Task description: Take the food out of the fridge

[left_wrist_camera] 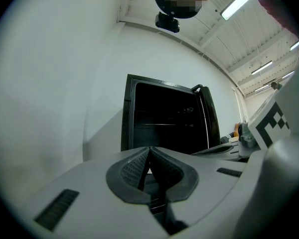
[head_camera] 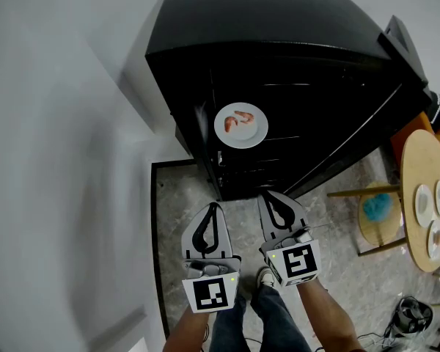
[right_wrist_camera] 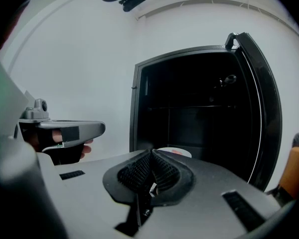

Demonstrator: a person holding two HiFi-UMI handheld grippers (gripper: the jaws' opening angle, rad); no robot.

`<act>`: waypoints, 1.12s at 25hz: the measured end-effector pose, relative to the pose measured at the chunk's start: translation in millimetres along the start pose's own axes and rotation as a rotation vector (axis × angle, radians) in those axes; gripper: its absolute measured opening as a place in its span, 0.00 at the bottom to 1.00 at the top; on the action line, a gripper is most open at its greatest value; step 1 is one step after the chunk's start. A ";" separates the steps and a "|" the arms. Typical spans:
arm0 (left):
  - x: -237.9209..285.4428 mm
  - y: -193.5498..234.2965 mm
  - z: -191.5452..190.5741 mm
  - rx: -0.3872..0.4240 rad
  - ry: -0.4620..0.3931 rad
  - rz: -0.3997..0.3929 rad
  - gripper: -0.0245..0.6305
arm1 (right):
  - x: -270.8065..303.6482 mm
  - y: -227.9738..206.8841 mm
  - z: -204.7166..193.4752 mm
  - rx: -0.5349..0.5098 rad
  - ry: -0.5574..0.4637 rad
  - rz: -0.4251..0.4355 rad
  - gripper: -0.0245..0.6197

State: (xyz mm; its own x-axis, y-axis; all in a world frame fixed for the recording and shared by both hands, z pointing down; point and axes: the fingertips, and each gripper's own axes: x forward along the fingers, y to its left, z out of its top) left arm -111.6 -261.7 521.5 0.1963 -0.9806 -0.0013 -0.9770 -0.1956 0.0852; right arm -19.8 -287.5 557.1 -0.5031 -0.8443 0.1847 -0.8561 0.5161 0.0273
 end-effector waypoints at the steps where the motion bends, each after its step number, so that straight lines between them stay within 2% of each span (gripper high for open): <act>1: -0.3 0.7 0.0 0.000 0.000 0.000 0.06 | 1.6 0.0 -1.2 0.004 0.004 0.001 0.07; 5: -0.2 2.8 0.1 0.000 -0.001 0.000 0.06 | 8.7 -2.2 -4.1 0.039 0.005 -0.004 0.07; 13: -0.6 7.4 -0.2 -0.001 -0.003 0.004 0.06 | 26.0 -8.1 -15.5 0.182 0.017 0.002 0.07; 28: -2.6 13.0 -5.0 -0.008 0.008 0.013 0.06 | 53.0 -34.6 -45.8 0.664 0.033 -0.008 0.08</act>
State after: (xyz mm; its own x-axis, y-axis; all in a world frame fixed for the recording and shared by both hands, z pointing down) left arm -124.4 -261.6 527.6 0.1843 -0.9828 0.0073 -0.9787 -0.1828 0.0930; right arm -11.4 -343.5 610.9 -0.5013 -0.8375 0.2175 -0.7563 0.3019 -0.5804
